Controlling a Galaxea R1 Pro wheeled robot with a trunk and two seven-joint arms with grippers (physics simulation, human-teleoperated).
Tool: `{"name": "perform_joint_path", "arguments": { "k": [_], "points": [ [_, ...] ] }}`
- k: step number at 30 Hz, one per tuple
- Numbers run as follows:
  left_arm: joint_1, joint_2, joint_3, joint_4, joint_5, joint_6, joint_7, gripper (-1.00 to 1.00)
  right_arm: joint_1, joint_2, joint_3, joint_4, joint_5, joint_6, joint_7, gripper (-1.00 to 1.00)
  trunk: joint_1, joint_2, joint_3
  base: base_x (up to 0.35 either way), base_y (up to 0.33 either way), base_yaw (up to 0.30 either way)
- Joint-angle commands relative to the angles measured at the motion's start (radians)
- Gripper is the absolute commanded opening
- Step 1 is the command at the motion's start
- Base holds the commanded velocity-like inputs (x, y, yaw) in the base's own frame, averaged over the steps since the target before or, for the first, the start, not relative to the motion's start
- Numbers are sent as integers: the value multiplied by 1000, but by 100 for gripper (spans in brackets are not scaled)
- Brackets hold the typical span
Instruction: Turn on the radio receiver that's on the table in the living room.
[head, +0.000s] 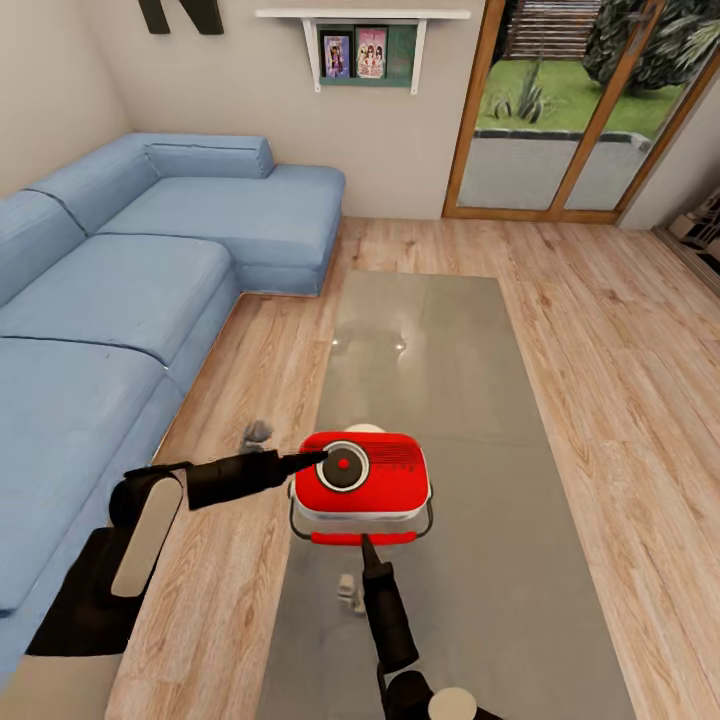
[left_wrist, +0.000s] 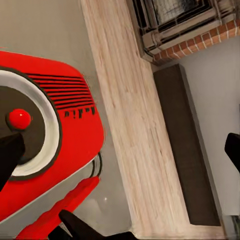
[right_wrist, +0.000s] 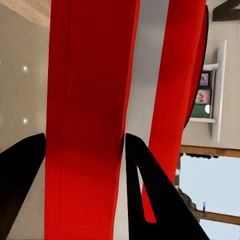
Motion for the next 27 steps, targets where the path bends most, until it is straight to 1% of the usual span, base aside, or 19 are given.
{"name": "perform_joint_path", "arguments": {
  "k": [1, 2, 6, 8, 9, 12, 14, 15, 17, 27],
  "points": [
    [0, -11, -50, 0, -4, 0, 17, 100, 0, 4, 0, 1, 4, 1, -1, -100, 0, 0, 0, 0, 0, 0],
    [0, -14, -58, 0, -5, 0, 19, 100, 0, 5, 0, 2, 4, 0, -1, -100, 0, 0, 0, 0, 0, 0],
    [0, -17, -68, 1, -5, 0, 21, 100, 0, 5, 0, 2, -2, 0, -2, -100, 0, 0, 0, 0, 0, 0],
    [0, -23, -71, 0, -6, 0, 22, 100, 0, 4, 0, 2, -25, 0, -2, -100, 0, 0, 0, 0, 0, 0],
    [0, -36, -73, 1, -7, 0, 25, 100, 0, 4, 0, 2, -47, 0, -2, -100, 0, 0, 0, 0, 0, 0],
    [0, -48, -74, 1, -13, 0, 38, 100, 0, 5, 1, 0, -60, -1, -2, -100, 0, 0, 0, 0, 0, 0],
    [0, -53, -74, 2, -16, -1, 44, 100, 0, 9, 1, -4, -64, -1, -6, -100, 0, 0, 0, 0, 0, 0],
    [0, -56, -73, 3, -18, 0, 46, 100, 0, 16, 1, -6, -65, 0, -10, -100, 0, 0, 0, 0, 0, 0],
    [0, -56, -73, 4, -19, 0, 48, 100, 0, 22, 1, -7, -66, 0, -13, -100, 0, 0, 0, 0, 0, 0],
    [0, -62, -73, 5, -20, 0, 48, 100, 0, 27, -1, -7, -68, 1, -22, -100, 0, 0, 0, 0, 0, 0]
  ]
}}
